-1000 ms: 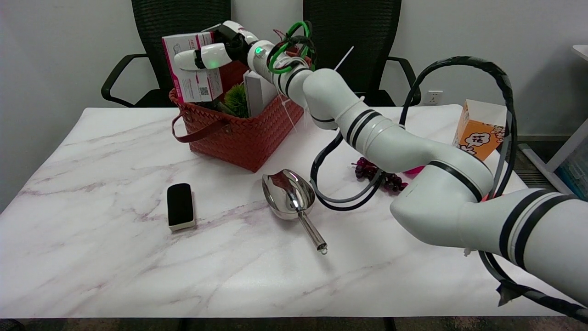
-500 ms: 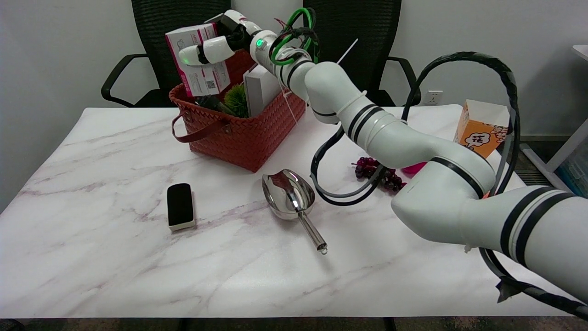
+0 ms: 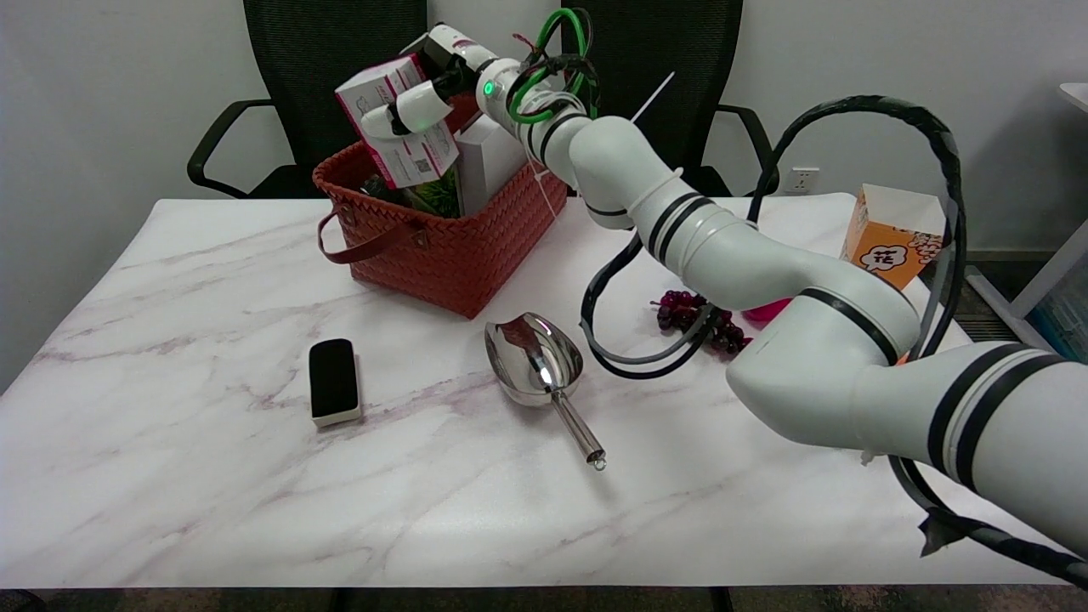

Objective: Place the white paper box into the brown storage basket.

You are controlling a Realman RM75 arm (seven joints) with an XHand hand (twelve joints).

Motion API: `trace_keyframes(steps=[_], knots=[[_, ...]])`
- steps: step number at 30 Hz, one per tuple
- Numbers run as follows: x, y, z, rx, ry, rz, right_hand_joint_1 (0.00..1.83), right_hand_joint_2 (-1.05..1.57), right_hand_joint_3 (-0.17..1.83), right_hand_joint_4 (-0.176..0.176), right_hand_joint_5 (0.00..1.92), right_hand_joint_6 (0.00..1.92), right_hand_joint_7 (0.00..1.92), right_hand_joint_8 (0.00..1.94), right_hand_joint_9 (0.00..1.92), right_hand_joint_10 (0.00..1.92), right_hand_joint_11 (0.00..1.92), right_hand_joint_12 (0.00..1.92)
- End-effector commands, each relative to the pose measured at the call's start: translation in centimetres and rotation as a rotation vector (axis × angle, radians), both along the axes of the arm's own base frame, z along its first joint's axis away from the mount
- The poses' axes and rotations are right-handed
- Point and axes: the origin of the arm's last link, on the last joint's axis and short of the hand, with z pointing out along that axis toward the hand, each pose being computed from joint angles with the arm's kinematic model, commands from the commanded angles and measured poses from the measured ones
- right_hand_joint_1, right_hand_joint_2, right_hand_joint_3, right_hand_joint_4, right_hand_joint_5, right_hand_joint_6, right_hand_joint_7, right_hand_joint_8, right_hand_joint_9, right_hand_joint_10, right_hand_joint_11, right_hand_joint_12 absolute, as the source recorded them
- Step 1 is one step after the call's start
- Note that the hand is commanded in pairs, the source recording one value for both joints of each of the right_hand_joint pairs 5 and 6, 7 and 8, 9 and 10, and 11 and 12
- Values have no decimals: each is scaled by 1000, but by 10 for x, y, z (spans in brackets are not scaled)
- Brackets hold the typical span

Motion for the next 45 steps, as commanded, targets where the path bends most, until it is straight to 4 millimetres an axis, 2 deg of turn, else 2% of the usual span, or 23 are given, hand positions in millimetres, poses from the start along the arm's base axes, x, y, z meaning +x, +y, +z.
trace_keyframes(steps=[1,5,7,9,13,16,18,22,24,30,35,38,39,43,45], knots=[[-2,1,5,-11,255,48,1115,611,708,0,862,862,1252,1252,1125,1125,678,678],[-1,1,4,-2,252,49,1119,593,716,0,864,864,1252,1252,1095,1095,703,703],[0,2,2,6,252,53,1125,544,743,0,861,861,1248,1248,981,981,663,663],[0,2,1,10,250,53,1132,481,773,0,853,853,1239,1239,837,837,429,429],[-1,3,-1,15,246,53,1140,395,812,0,831,831,1213,1213,752,752,182,182],[-2,3,0,14,246,51,1142,340,835,0,817,817,1160,1160,565,565,2,2],[-3,3,1,13,243,48,1146,304,853,0,807,807,1074,1074,442,442,0,0],[-4,3,2,12,243,48,1158,237,907,0,735,735,806,806,331,331,0,0],[-5,3,2,11,243,46,1170,159,952,0,621,621,562,562,288,288,0,0],[-9,4,6,6,233,38,1162,-68,912,0,310,310,400,400,208,208,0,0],[4,12,19,-27,219,108,1162,-82,885,0,227,227,332,332,168,168,0,0],[28,31,41,-59,188,220,1170,3,827,0,292,292,340,340,229,229,0,0],[30,39,51,-74,185,246,1175,45,798,0,316,316,348,348,272,272,10,10],[54,87,71,-82,161,400,1202,147,751,0,352,352,414,414,388,388,90,90],[50,122,93,-141,136,450,1210,164,745,0,354,354,444,444,432,432,137,137]])
